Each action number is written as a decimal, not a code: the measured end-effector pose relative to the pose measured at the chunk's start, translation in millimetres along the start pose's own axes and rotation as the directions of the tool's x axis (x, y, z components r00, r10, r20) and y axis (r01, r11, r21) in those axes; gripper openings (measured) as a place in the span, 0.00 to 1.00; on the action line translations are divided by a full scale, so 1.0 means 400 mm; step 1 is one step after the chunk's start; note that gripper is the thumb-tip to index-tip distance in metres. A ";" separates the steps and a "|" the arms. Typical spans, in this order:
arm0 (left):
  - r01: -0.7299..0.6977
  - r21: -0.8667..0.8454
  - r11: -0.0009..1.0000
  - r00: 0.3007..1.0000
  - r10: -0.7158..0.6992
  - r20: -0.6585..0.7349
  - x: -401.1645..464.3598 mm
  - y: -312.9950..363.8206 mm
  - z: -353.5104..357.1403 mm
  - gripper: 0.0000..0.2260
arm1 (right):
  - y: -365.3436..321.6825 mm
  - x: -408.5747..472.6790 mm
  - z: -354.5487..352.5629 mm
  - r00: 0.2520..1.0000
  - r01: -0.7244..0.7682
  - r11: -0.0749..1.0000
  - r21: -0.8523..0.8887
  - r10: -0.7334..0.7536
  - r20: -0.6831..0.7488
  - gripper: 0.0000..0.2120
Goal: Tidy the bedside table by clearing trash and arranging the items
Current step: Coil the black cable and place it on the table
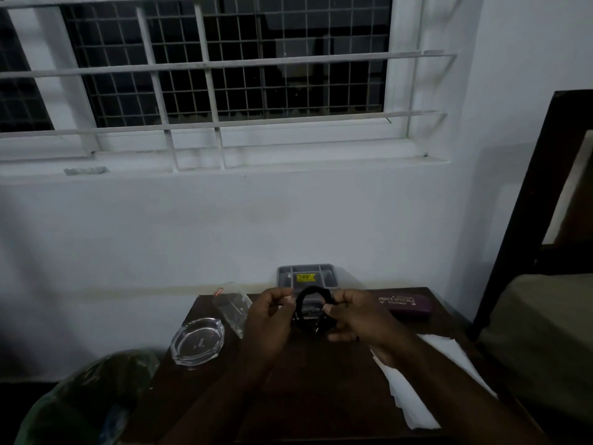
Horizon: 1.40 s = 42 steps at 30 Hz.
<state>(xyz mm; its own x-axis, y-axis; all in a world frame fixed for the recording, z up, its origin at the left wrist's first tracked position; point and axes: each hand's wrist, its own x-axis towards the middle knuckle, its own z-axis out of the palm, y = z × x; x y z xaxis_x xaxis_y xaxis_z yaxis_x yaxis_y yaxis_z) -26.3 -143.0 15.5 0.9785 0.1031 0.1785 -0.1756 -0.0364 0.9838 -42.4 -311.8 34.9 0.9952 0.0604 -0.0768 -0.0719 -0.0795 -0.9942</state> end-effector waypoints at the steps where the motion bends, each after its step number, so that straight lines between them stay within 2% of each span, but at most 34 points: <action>1: -0.018 0.086 0.996 1.000 0.017 0.010 -0.003 -0.011 0.002 0.08 | 0.005 0.002 -0.017 1.000 -0.017 1.000 -0.025 0.017 -0.016 0.08; 4: -0.067 0.218 0.974 0.996 0.052 0.072 -0.022 -0.037 0.022 0.06 | 0.017 0.007 -0.062 0.997 -0.074 0.996 -0.045 0.073 -0.006 0.09; 7: -0.085 0.238 0.967 0.995 0.069 0.078 -0.033 -0.052 0.056 0.06 | 0.024 0.007 -0.096 0.995 -0.095 0.993 -0.068 0.097 0.022 0.08; 14: 0.081 0.079 0.994 0.994 -0.086 0.062 -0.033 -0.077 0.151 0.11 | 0.035 0.022 -0.174 0.990 -0.139 0.987 -0.075 0.140 0.009 0.12; 20: 0.256 -0.062 0.965 0.965 -0.251 0.072 -0.022 -0.095 0.249 0.10 | 0.034 0.034 -0.252 0.980 -0.197 0.967 -0.161 0.198 -0.007 0.10; 23: 0.293 -0.064 0.954 0.954 -0.287 0.086 0.003 -0.104 0.286 0.09 | 0.054 0.068 -0.292 0.982 -0.162 0.968 -0.192 0.139 -0.125 0.08; 24: 0.297 -0.053 0.954 0.953 -0.292 0.083 0.014 -0.107 0.297 0.08 | 0.068 0.088 -0.310 0.976 -0.116 0.952 -0.284 0.056 -0.210 0.06; 26: 0.289 -0.002 0.957 0.955 -0.289 0.065 0.038 -0.116 0.323 0.06 | 0.097 0.125 -0.353 0.936 -0.041 0.833 -0.552 -0.161 -0.313 0.05; 28: 0.280 0.050 0.959 0.958 -0.282 0.052 0.063 -0.130 0.342 0.05 | 0.125 0.144 -0.378 0.933 -0.038 0.672 -0.740 -0.242 -0.267 0.09; 31: 0.238 0.156 0.959 0.969 -0.246 0.034 0.094 -0.155 0.361 0.04 | 0.161 0.161 -0.397 0.953 -0.032 0.455 -0.890 -0.255 -0.164 0.13; 37: 0.133 0.344 0.930 0.990 -0.138 -0.010 0.121 -0.191 0.379 0.06 | 0.200 0.201 -0.443 0.943 -0.066 0.411 -0.909 -0.271 -0.191 0.15; 41: 0.023 0.458 0.889 1.000 -0.025 -0.001 0.128 -0.198 0.393 0.01 | 0.224 0.219 -0.464 0.919 -0.128 0.449 -0.884 -0.280 -0.276 0.18; 42: -0.005 0.495 0.869 1.000 -0.003 0.014 0.128 -0.196 0.396 0.03 | 0.231 0.224 -0.469 0.914 -0.132 0.473 -0.871 -0.283 -0.291 0.18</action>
<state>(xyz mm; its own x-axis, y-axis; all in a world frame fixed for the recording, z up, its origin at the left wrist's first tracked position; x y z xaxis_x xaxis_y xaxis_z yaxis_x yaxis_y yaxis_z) 54.7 -292.4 -55.2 0.9804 0.0892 0.1756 -0.1038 -0.5239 0.8454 52.7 -500.5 -50.0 0.9491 -0.2122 0.2330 -0.1072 -0.9126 -0.3945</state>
